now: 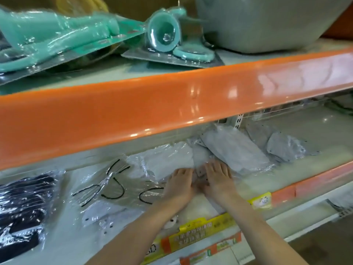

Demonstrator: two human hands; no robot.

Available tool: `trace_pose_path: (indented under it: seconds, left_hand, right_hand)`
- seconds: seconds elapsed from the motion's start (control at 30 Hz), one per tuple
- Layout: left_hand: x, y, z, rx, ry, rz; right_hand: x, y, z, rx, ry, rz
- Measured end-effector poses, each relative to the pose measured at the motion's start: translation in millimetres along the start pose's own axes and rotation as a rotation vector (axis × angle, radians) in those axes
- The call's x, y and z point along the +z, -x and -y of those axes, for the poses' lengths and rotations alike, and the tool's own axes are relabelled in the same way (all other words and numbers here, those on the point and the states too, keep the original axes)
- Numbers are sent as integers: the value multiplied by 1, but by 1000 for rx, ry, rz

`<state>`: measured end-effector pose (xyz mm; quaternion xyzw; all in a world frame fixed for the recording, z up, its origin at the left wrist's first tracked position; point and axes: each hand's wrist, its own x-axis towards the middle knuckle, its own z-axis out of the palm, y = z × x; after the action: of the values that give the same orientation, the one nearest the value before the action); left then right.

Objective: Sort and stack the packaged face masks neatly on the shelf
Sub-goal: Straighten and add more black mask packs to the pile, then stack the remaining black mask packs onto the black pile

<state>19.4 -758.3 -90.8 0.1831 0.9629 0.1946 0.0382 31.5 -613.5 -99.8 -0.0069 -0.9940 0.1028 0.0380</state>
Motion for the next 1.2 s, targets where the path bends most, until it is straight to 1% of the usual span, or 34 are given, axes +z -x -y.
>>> trace_pose_path:
  seconds: [0.13,0.3,0.4,0.57,0.7,0.77,0.83,0.9,0.97,1.03,1.1,1.2]
  left_hand:
    - [21,-14,0,-13,-115,-46]
    - [29,-21,-1,-41,-222,-87]
    - [26,-20,-4,-74,-218,-98]
    - [16,-21,-10,-79,-203,-148]
    - [13,-23,-15,-102,-237,-145]
    - [12,-24,-17,-101,-264,-140]
    - [10,-23,-16,-83,-284,-124]
    - [10,-19,-13,-68,-279,-98]
    - [10,-12,-11,-68,-274,-78]
    - [11,-7,-10,-83,-282,-73]
    - [11,-3,-13,-102,-321,-70]
    - [10,-4,-19,-132,-433,-38]
  right_hand:
    - [-4,-7,-8,4,82,-65]
    - [-2,-9,-13,23,52,-40]
    - [1,-12,-15,12,82,-42]
    - [11,-15,-16,15,108,-185]
    - [15,-19,-15,11,111,-236]
    - [12,-20,-16,-22,92,-288]
    - [6,-21,-17,-45,61,-274]
    - [3,-22,-20,6,41,-215]
    - [-7,-21,-23,57,32,-237]
    - [-15,-18,-26,94,1,-220]
    - [-13,-16,-34,125,-87,-215]
    - [-11,-13,-44,186,-295,-219]
